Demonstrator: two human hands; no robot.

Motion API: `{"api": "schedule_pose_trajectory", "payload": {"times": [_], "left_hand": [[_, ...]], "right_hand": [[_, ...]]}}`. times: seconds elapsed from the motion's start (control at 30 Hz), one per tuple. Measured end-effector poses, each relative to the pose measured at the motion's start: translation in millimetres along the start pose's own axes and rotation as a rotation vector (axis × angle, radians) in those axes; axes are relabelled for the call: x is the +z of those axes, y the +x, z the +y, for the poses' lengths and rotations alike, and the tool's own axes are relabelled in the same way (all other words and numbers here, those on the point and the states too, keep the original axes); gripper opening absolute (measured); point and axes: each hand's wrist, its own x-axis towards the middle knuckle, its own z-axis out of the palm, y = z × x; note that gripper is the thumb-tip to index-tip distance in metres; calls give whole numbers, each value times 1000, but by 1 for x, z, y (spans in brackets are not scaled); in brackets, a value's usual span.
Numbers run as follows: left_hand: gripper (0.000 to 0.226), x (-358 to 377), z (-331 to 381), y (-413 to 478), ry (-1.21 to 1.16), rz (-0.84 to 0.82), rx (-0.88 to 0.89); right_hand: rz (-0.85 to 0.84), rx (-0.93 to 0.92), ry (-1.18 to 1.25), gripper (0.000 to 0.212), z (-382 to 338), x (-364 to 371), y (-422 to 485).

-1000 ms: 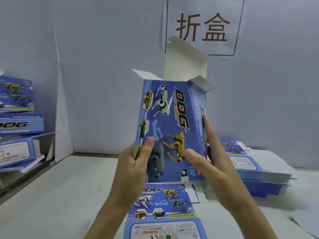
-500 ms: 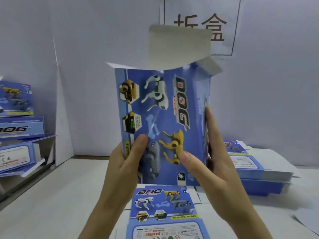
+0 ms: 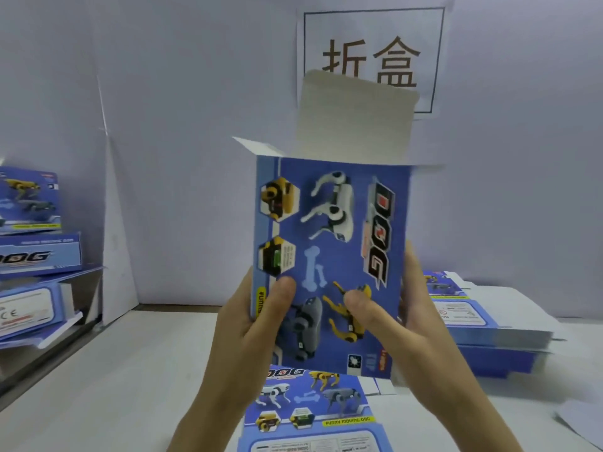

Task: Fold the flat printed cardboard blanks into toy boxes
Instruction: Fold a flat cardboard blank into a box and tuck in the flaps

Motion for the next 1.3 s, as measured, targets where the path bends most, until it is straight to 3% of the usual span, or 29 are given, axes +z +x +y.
{"api": "schedule_pose_trajectory", "payload": {"times": [0.03, 0.13, 0.2, 0.23, 0.27, 0.33, 0.4, 0.5, 0.6, 0.63, 0.7, 0.77, 0.87, 0.93, 1.0, 1.07, 1.13, 1.2, 1.23, 1.3], "left_hand": [[25, -2, 0, 2, -41, -65, -59], [65, -14, -3, 7, -134, -260, -207], [80, -17, -4, 9, -78, -281, -265], [77, -16, -4, 9, -51, -275, -275], [68, -13, -6, 8, -62, -261, -263], [55, -7, -7, 6, -90, -187, -230], [66, -5, -12, 5, -33, -67, -158], [64, -6, -11, 5, 11, -19, -112], [37, -24, -9, 13, -95, -180, -242], [40, -33, -6, 15, -136, -288, -276], [66, -56, -2, 17, -133, -428, -330], [69, -79, 1, 17, -86, -442, -376], [57, -114, 4, 21, -26, -334, -451], [53, -142, 2, 40, -133, -72, -531], [40, -169, 3, 75, -338, 238, -440], [43, -187, 11, 110, -498, 367, -290], [57, -186, 9, 131, -410, 418, -299], [78, -167, -11, 128, -136, 371, -393], [80, -153, -26, 118, 20, 269, -431], [57, -122, -60, 92, 366, -55, -512]], "right_hand": [[-2, 16, 1, 90, 1, -2, 1], [-11, -1, 31, 56, 1, -6, 1], [17, 1, 17, 31, 3, -7, 1], [29, 4, 6, 29, 3, -6, 1], [31, 2, 9, 34, 2, -5, 2], [28, 2, 0, 63, 5, -6, 2], [16, 31, -44, 85, 5, -9, 2], [-57, 123, -57, 90, 5, -11, 2], [-68, 158, 72, 85, 9, -7, 3], [-76, 155, 121, 87, 13, -5, 3], [-94, 164, 187, 93, 21, 2, 2], [-139, 210, 179, 86, 28, 10, 1], [-198, 319, 122, 83, 37, 19, 1], [-167, 378, 135, 76, 46, 23, 6], [-91, 435, 168, 55, 57, 27, 11], [-83, 450, 184, 40, 67, 28, 6], [-143, 445, 123, 38, 72, 30, 3], [-164, 482, 43, 48, 68, 33, 0], [-172, 479, -8, 56, 68, 35, 0], [-203, 454, -199, 65, 81, 36, -1]]}}
